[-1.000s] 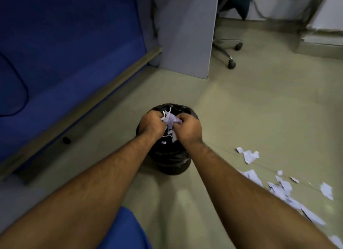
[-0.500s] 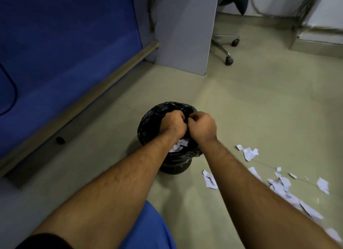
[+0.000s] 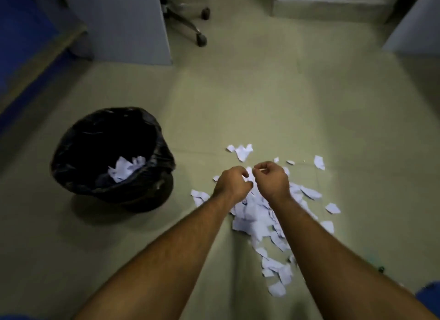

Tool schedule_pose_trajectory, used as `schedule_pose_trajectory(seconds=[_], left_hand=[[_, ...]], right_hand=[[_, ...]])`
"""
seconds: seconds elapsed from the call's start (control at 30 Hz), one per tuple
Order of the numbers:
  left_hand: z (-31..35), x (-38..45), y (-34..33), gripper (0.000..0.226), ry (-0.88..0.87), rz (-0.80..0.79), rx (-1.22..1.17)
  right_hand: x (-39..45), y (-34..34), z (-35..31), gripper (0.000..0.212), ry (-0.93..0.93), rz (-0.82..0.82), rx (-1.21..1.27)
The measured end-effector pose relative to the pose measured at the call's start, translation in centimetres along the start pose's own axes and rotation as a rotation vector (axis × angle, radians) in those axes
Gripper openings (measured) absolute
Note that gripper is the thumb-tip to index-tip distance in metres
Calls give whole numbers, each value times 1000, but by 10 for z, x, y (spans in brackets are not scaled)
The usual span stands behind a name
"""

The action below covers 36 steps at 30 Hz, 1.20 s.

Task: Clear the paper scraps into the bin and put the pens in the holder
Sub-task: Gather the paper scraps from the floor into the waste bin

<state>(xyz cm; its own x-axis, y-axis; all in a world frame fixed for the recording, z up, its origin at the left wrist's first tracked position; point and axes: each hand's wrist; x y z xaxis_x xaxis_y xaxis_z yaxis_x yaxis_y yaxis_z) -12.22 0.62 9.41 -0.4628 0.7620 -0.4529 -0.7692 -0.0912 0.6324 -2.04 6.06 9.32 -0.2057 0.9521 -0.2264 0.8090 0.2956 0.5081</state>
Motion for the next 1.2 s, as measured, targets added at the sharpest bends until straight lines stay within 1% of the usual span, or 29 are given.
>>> schedule_pose_trajectory(seconds=[0.07,0.13,0.17,0.23,0.3,0.37,0.4,0.43,0.47,0.53,0.57,0.63,0.7,0.77,0.87,1.0,1.13,1.2], left_hand=[[-11,-2,-40,37,-19,-64,71],[-20,-5,-72,48,-58,-121,217],[-26,-6,-84,54,-82,-133,331],[-35,-6,-107,70,-119,-108,598],[-44,-4,-122,87,-60,-79,744],[-49,-2,-133,100,44,-127,769],[-49,-1,-137,99,59,-146,771],[-48,-1,-140,92,36,-146,777],[-47,-2,-141,80,-12,-130,781],[-47,-6,-139,51,-104,-64,769],[-48,-8,-139,43,-132,-31,763],[-53,-8,-136,36,-159,16,746],[-56,-8,-131,33,-165,32,708],[-56,-6,-126,32,-160,32,634],[-51,-8,-119,27,-145,74,531],[-46,-12,-115,32,-104,143,545],[-43,-15,-115,27,-78,200,448],[-39,-14,-109,30,-48,207,330]], right_hand=[[-5,10,48,17,-48,-57,-98],[-12,15,88,26,-74,-116,-223],[-15,16,103,34,-56,-127,-311],[-21,17,130,54,-9,-128,-551],[-25,17,150,73,35,-130,-715],[-29,16,162,88,20,-196,-758],[-29,15,167,92,-1,-240,-767],[-28,14,168,94,-9,-270,-779],[-28,13,169,95,1,-285,-787],[-28,8,164,90,75,-282,-796],[-29,6,163,83,113,-273,-788],[-33,3,162,62,154,-249,-771],[-36,2,164,41,151,-218,-752],[-37,1,167,30,155,-204,-719],[-35,1,172,23,161,-185,-654],[-32,1,170,22,91,-108,-529],[-31,3,162,26,24,32,-321],[-28,5,152,29,-12,70,-198]])
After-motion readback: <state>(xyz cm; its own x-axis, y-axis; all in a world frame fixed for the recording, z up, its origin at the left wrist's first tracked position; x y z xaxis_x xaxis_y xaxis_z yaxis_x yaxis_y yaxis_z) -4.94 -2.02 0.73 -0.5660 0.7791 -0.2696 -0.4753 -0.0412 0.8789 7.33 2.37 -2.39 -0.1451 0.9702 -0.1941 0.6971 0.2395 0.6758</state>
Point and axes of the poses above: each hand's wrist, its own x-axis towards the middle knuckle, its own y-axis out of the back of the hand, z = x × y, and after that the axes turned 6 degrees about y, right-handed
